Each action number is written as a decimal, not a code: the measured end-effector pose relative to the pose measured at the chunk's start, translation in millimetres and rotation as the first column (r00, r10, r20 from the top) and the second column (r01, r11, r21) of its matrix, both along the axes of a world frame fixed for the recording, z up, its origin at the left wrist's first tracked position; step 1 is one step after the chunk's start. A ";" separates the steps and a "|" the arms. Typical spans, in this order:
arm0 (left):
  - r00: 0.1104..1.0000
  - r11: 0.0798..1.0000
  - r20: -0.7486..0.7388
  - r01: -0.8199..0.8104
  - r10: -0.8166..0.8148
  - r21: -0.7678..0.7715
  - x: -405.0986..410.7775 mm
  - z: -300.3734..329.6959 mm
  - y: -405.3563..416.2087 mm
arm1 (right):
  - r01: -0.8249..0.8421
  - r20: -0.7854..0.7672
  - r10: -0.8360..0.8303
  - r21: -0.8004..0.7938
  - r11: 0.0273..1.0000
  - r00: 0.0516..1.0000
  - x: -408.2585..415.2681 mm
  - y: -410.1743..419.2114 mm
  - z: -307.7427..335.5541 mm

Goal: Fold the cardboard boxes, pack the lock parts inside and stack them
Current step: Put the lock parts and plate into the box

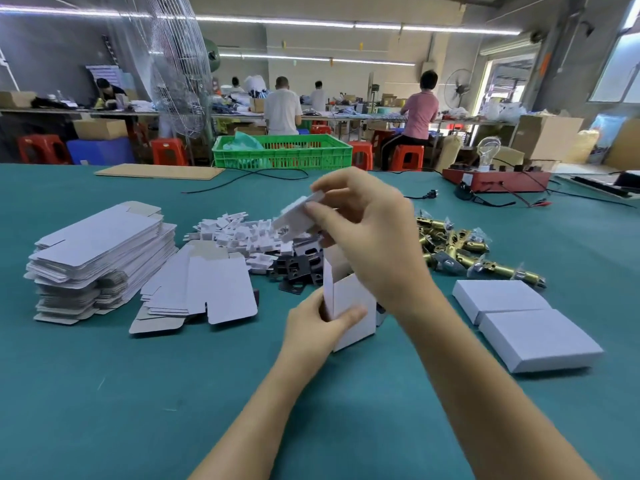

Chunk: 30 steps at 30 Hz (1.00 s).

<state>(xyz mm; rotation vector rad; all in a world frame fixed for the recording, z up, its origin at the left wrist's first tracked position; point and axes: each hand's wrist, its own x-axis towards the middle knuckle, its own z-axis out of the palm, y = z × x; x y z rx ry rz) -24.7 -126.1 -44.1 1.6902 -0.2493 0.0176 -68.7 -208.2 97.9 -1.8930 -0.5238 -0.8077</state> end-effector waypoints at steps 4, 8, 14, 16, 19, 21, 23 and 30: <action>0.996 0.996 0.029 0.084 -0.084 -0.026 -3.7 1.4 -1.0 | 0.041 -0.115 -0.041 0.000 0.999 0.993 -13.7 -75.1 28.3; 0.984 0.990 0.111 0.136 -0.139 0.036 -8.7 3.5 0.2 | -0.050 -0.289 -0.021 -0.235 0.971 0.957 -30.3 -118.3 39.3; 0.987 0.994 0.119 0.101 -0.105 0.039 -10.1 0.3 -0.4 | -0.094 -0.350 -0.114 -0.523 0.847 0.930 -20.9 -101.4 35.7; 0.988 0.995 0.118 0.091 -0.095 0.038 -10.3 0.6 -0.6 | -0.058 -0.308 -0.162 -0.598 0.800 0.938 -16.0 -88.0 32.1; 0.992 0.997 0.100 0.076 -0.077 0.017 -10.2 0.6 -1.5 | -0.027 -0.248 -0.200 -0.688 0.725 0.948 -11.2 -71.6 25.8; 0.995 0.998 0.080 0.064 -0.064 0.005 -9.6 0.3 -1.7 | -0.012 -0.218 -0.212 -0.723 0.691 0.953 -8.2 -63.8 21.6; 0.996 0.998 0.063 0.063 -0.063 -0.002 -8.1 0.6 -2.1 | -0.014 -0.207 -0.208 -0.739 0.673 0.956 -4.8 -58.9 19.3; 0.997 0.998 0.036 0.068 -0.068 -0.011 -6.3 -0.5 -2.0 | -0.141 -0.296 -0.118 -0.720 0.679 0.948 3.0 -52.0 9.2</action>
